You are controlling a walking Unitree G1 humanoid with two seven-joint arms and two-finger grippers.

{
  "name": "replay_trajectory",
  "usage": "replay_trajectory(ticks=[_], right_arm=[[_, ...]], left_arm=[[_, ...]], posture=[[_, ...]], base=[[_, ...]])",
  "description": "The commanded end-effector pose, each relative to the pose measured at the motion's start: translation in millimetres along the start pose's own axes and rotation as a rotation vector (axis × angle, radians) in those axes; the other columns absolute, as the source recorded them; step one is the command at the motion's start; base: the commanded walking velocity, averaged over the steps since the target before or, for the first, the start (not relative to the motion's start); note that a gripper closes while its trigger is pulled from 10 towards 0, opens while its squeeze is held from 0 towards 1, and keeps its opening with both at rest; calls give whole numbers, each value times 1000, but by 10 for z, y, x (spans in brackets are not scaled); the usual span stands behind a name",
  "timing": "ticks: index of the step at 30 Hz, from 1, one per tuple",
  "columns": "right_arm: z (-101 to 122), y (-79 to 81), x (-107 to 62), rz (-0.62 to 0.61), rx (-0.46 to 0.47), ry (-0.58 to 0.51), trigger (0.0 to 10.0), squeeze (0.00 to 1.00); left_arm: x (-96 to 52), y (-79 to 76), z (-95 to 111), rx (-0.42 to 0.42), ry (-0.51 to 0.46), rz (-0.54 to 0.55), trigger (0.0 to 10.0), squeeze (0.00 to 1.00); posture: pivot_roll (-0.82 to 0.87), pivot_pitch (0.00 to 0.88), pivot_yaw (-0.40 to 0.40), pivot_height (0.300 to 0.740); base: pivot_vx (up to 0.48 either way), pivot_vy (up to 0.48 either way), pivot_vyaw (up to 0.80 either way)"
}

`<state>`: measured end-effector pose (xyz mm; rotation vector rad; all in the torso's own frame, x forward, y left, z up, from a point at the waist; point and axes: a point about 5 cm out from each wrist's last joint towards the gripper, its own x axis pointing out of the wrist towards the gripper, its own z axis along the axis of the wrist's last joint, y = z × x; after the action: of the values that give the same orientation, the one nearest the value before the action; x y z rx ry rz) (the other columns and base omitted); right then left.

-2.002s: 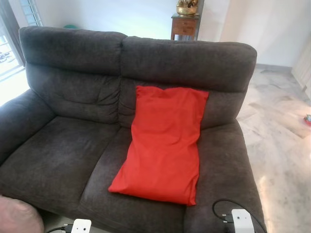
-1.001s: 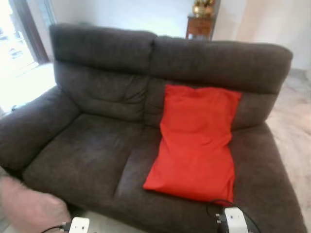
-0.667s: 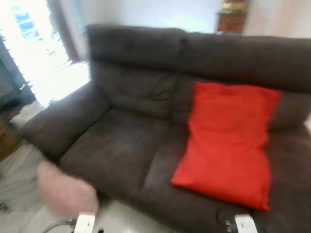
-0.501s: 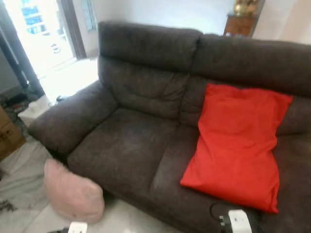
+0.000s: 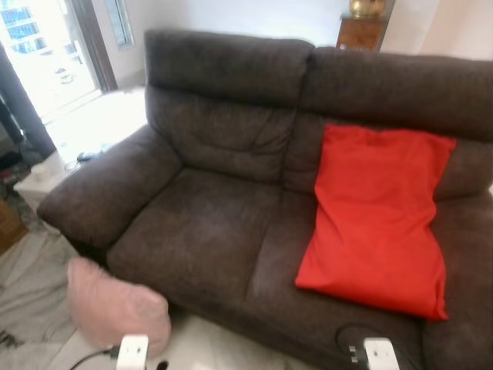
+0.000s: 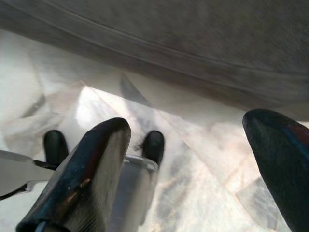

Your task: Move the pillow to the sofa from floor

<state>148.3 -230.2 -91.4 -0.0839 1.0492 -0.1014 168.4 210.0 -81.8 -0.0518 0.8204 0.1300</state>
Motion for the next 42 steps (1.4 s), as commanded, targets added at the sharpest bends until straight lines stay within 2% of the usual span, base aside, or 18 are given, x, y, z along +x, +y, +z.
replay_trajectory(ticks=[1, 4, 14, 18, 23, 31, 42], right_arm=[[45, -8, 6, 4, 13, -10, 10000, 0], [49, -59, 3, -17, 51, -9, 10000, 0], [51, -76, 2, -16, 61, -6, 10000, 0], [57, -39, 8, -12, 57, -3, 10000, 0], [96, 28, 21, -12, 52, -8, 10000, 0], [154, 61, 33, -8, 41, -11, 10000, 0], [188, 78, 41, -12, 46, -9, 10000, 0]], left_arm=[[4, 72, 2, -48, 22, 22, 10000, 0], [25, 67, 44, -37, 29, 20, 10000, 0], [19, 50, -8, -64, 64, 16, 10000, 0], [8, 39, -45, -71, 71, 20, 10000, 0], [2, 74, -39, -88, 56, 38, 10000, 0], [31, 89, 63, -52, 31, 25, 10000, 0], [27, 77, 38, -28, 47, 21, 10000, 0]], posture=[[61, 0, 16, 740], [52, 0, 22, 740], [53, 0, 26, 740], [56, 0, 24, 740], [52, 0, 20, 740], [55, 0, 19, 740], [57, 2, 20, 740]], base=[[0, 334, 0], [0, 336, 0], [0, 334, 0], [0, 333, 0], [0, 333, -726], [0, 333, -80], [0, 334, 0]])
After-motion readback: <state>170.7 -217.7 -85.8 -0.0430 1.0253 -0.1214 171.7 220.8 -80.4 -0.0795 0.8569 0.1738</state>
